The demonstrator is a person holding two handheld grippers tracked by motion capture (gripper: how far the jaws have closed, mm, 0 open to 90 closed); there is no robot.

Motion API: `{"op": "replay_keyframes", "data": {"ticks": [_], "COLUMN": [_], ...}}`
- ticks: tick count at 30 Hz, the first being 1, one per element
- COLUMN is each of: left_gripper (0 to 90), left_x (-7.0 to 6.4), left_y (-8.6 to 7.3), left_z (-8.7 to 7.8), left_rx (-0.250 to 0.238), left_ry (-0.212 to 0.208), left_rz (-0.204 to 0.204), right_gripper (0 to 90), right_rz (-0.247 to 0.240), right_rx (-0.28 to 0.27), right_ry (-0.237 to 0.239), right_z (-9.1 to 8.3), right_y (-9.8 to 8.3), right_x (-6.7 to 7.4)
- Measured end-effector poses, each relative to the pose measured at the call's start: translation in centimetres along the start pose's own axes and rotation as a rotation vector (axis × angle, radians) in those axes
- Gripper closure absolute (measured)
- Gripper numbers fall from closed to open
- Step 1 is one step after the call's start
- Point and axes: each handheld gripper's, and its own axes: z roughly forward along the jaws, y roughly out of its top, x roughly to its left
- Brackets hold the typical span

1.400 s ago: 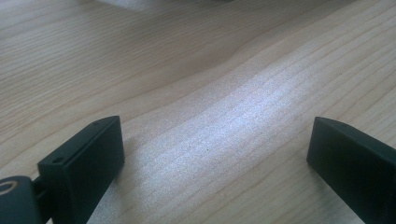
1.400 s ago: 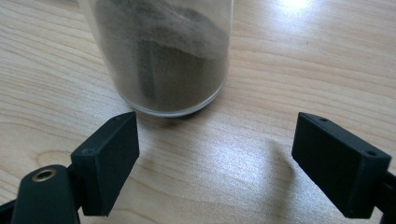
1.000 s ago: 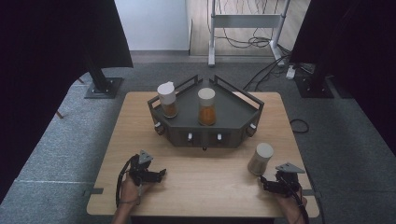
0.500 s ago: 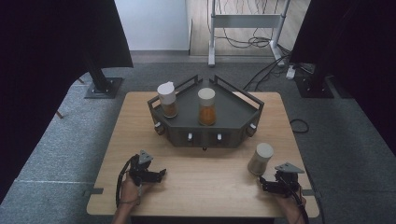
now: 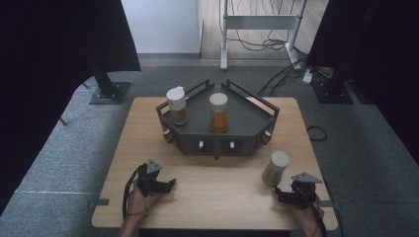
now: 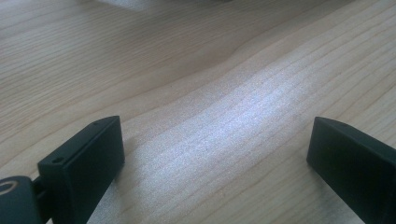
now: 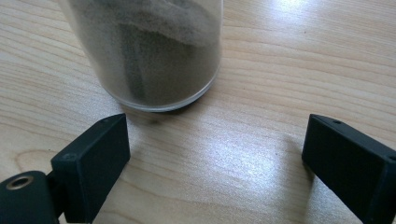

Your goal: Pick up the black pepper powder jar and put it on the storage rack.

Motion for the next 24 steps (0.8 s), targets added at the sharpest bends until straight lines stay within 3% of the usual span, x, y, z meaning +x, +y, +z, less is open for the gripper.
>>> {"op": "replay_keyframes", "data": {"ticks": [4, 7, 13, 24], "left_gripper": [3.5, 3.5, 3.5, 3.5], "left_x": [0.0, 0.0, 0.0, 0.0], "left_y": [0.0, 0.0, 0.0, 0.0], "left_z": [0.0, 0.0, 0.0, 0.0], "left_rx": [0.000, 0.000, 0.000, 0.000], "left_ry": [0.000, 0.000, 0.000, 0.000], "left_rz": [0.000, 0.000, 0.000, 0.000], "right_gripper": [8.4, 8.3, 8.5, 9.1], "right_rz": [0.035, 0.056, 0.019, -0.053], "right_rx": [-0.007, -0.051, -0.104, -0.204], "right_ry": [0.023, 0.049, 0.077, 0.078], "right_z": [-0.3, -0.9, -1.7, -2.8], "right_y": [-0.1, -0.6, -0.9, -1.6], "right_x": [-0.6, -1.1, -1.0, -0.1]}}
